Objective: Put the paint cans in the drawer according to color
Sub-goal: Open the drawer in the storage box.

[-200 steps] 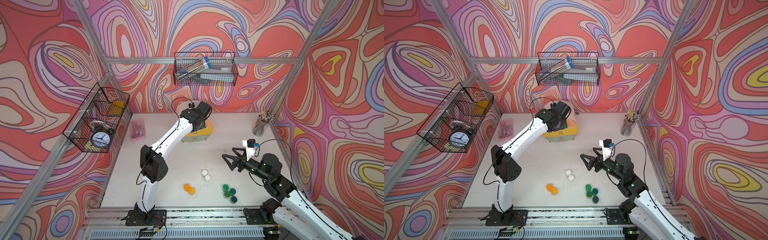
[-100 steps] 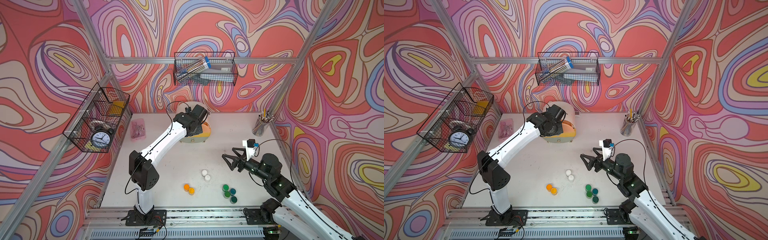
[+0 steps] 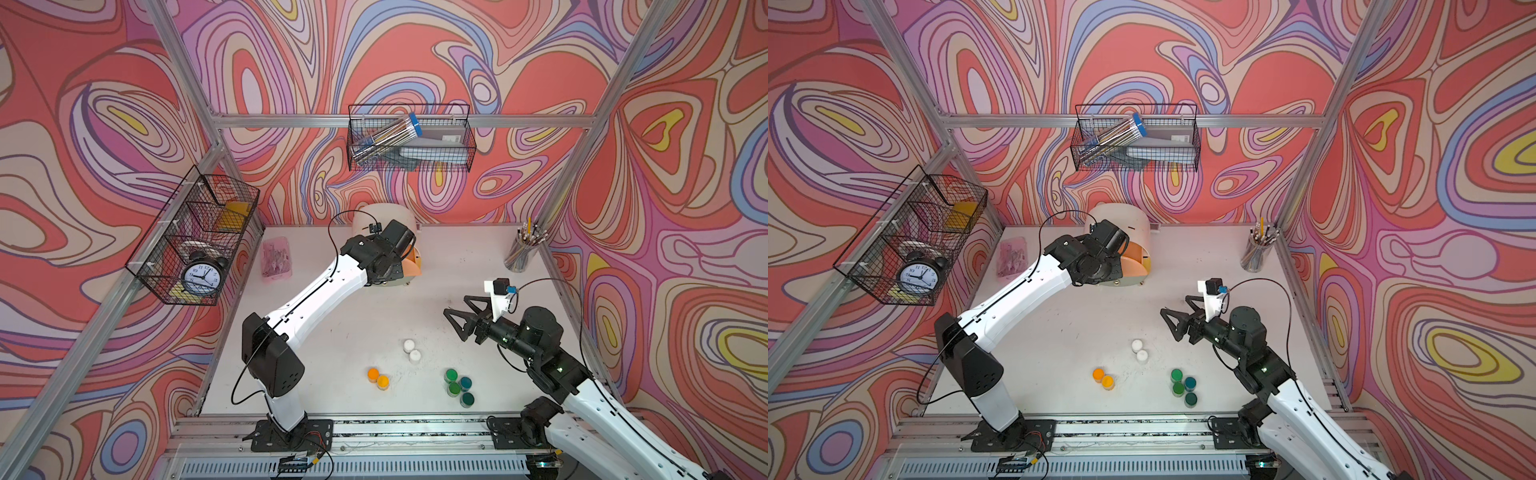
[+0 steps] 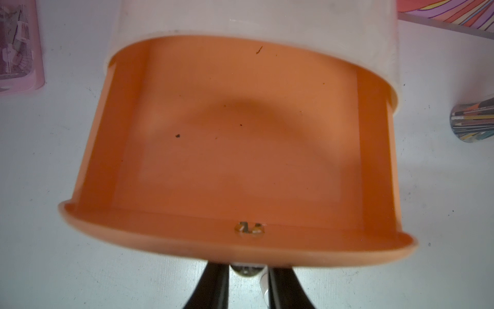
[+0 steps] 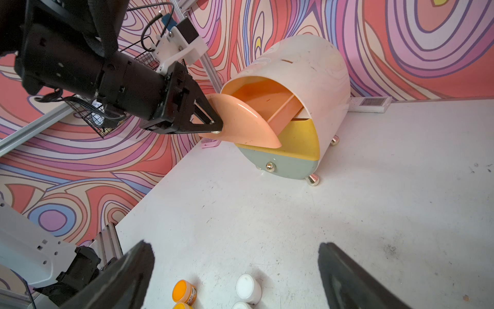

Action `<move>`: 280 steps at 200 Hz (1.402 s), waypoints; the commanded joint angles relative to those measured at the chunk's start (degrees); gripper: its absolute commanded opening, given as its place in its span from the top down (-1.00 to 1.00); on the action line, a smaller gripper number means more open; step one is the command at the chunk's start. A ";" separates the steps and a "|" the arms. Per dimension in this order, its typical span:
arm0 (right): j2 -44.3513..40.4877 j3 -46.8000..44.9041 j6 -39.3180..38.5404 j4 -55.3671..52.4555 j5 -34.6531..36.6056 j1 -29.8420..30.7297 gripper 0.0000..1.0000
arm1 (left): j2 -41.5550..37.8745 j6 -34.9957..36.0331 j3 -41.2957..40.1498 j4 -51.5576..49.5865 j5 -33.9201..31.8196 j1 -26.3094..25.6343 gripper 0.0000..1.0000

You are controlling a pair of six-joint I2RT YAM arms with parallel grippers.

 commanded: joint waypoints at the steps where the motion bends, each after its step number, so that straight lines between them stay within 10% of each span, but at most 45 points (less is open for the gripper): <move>1: -0.36 0.40 0.45 -0.42 0.68 0.23 -0.97 | -2.66 -1.27 -1.71 0.47 -2.34 -0.31 0.72; 205: 10.90 15.24 -0.88 -24.26 7.46 1.88 -0.96 | -11.83 3.13 -12.35 8.41 2.87 -0.65 -0.28; 280: 17.10 21.71 3.48 -41.08 21.33 17.35 -0.85 | -32.80 21.94 -23.94 7.39 13.18 -0.68 -0.50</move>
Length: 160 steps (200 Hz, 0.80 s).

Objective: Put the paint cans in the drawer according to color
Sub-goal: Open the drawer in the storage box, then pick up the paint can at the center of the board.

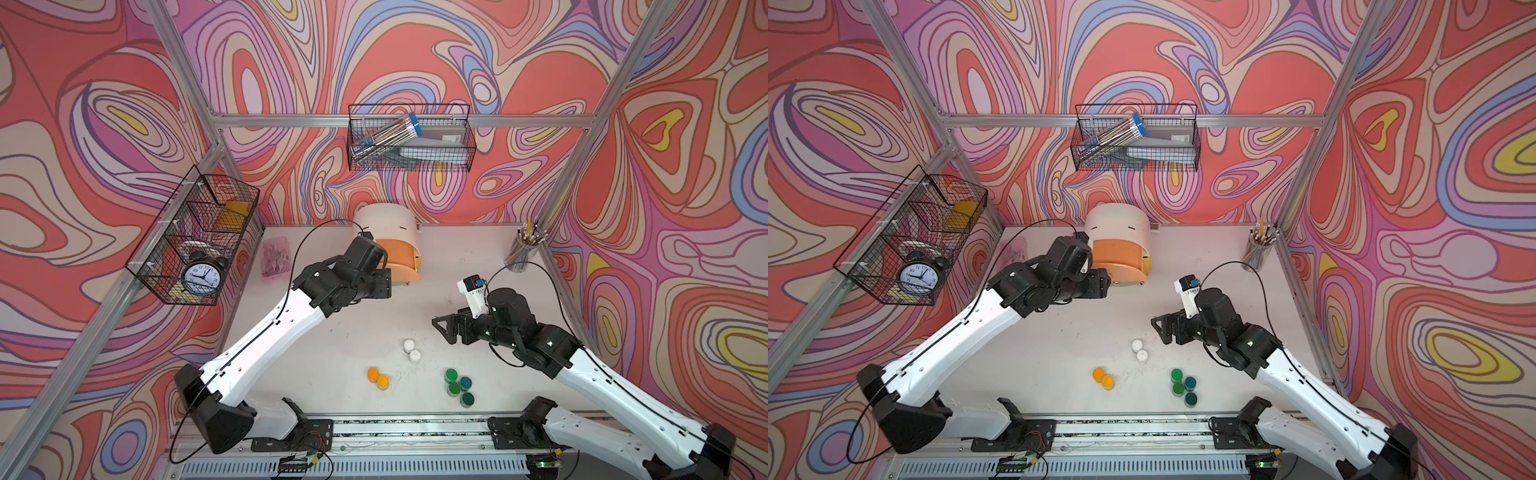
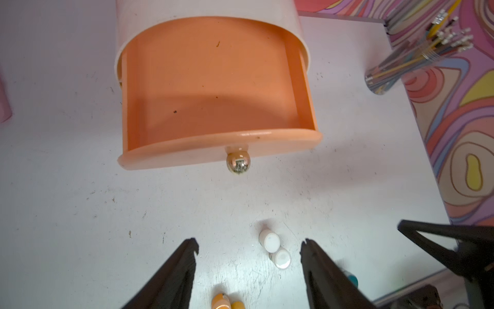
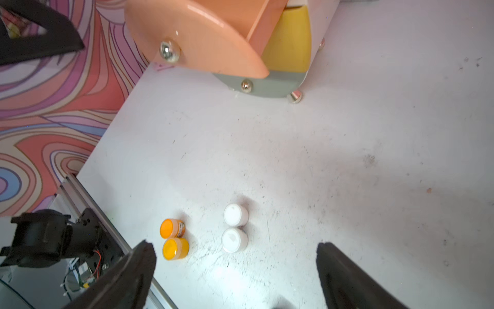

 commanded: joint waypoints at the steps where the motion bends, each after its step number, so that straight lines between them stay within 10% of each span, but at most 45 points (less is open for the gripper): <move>1: 1.90 2.79 2.39 -8.38 7.80 4.11 -0.85 | -6.87 8.13 -4.35 -0.72 2.73 -0.07 -0.50; 160: 20.77 1.32 17.88 -20.89 14.09 19.37 -0.10 | -25.07 17.01 -24.47 6.12 4.07 -0.05 -0.57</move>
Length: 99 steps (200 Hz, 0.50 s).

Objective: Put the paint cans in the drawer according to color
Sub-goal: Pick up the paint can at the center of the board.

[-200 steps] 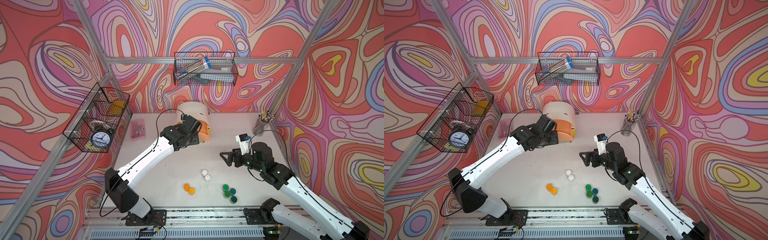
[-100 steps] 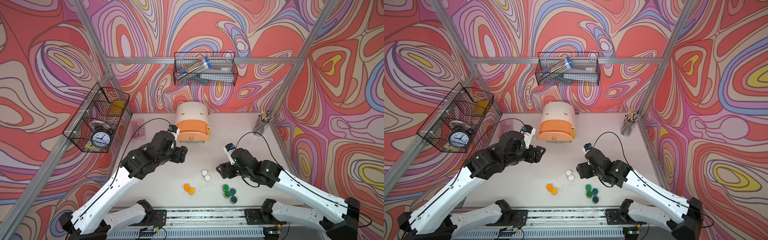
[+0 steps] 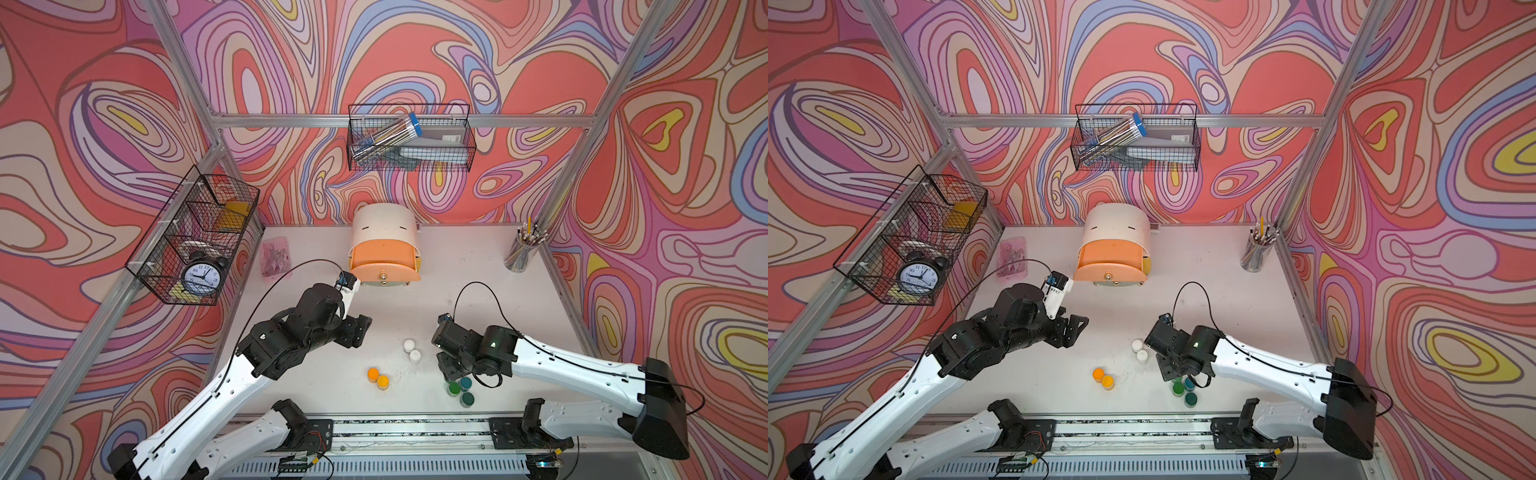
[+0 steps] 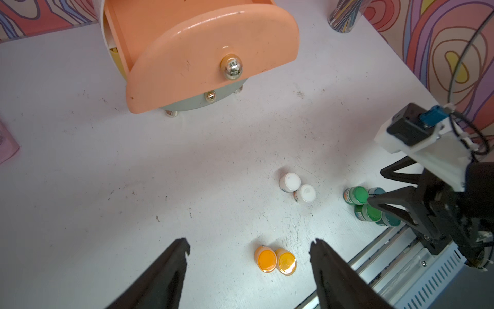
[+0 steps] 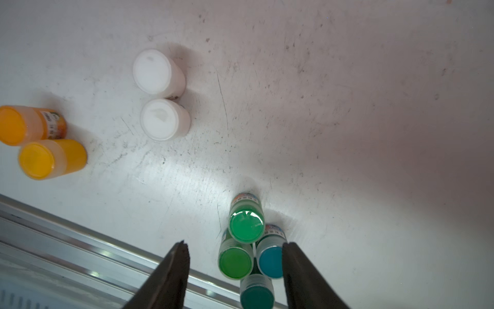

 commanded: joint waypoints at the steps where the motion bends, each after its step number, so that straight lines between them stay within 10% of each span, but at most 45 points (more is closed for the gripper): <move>1: 2.18 -1.50 2.12 1.36 -0.18 1.30 -0.10 | -1.47 1.57 -1.67 1.71 -0.58 -0.06 -0.57; 99: 9.57 -3.50 0.32 6.64 2.05 1.45 0.05 | -2.38 0.78 -2.63 1.11 -2.04 -0.07 -0.57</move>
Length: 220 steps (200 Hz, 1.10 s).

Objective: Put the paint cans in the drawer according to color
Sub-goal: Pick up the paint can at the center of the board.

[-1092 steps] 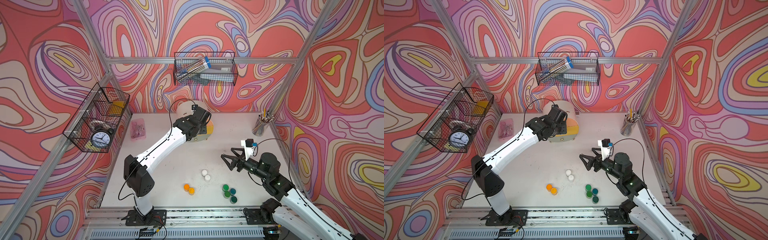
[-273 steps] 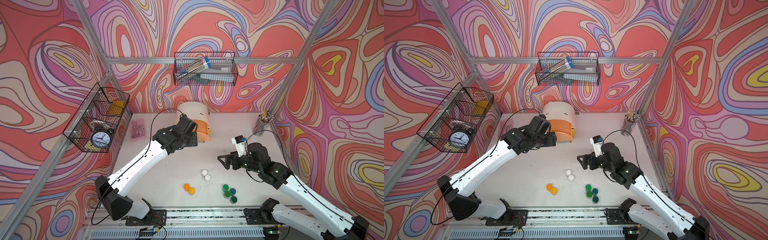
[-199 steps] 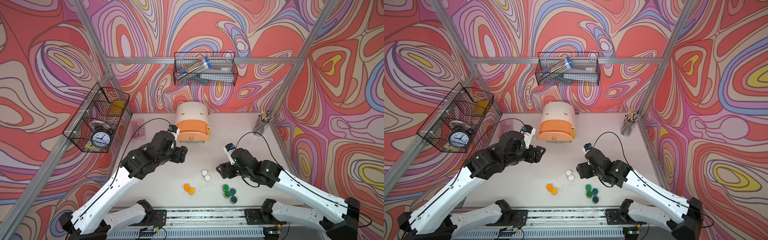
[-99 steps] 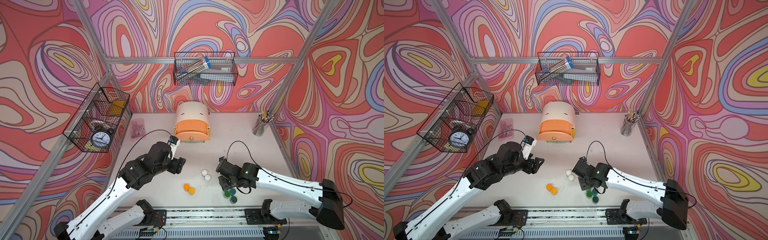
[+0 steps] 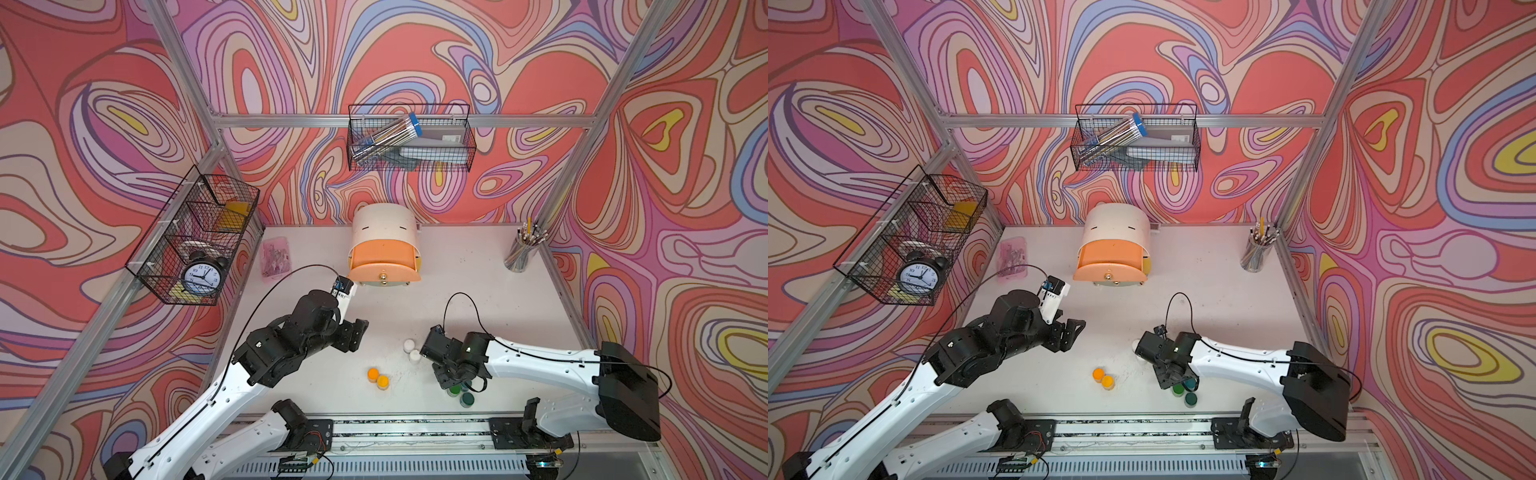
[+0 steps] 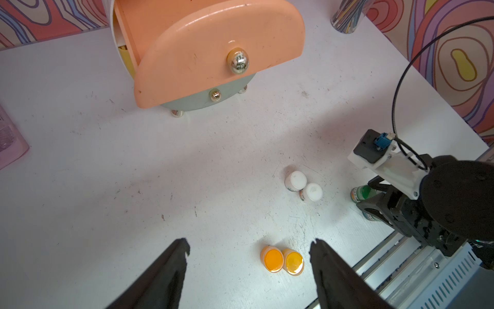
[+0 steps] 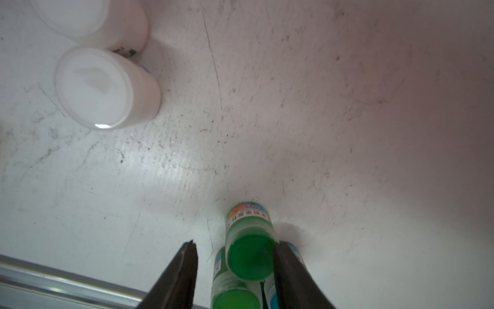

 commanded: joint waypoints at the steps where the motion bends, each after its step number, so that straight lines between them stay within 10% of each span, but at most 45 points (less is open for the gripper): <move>1: 1.18 -0.66 -0.27 0.86 1.82 0.29 0.05 | -0.28 0.30 -0.58 0.56 -0.74 -0.07 -0.57; 220: 4.05 -1.76 1.95 2.45 4.61 0.18 0.19 | 0.51 0.58 -0.74 0.17 -1.98 -0.07 -0.58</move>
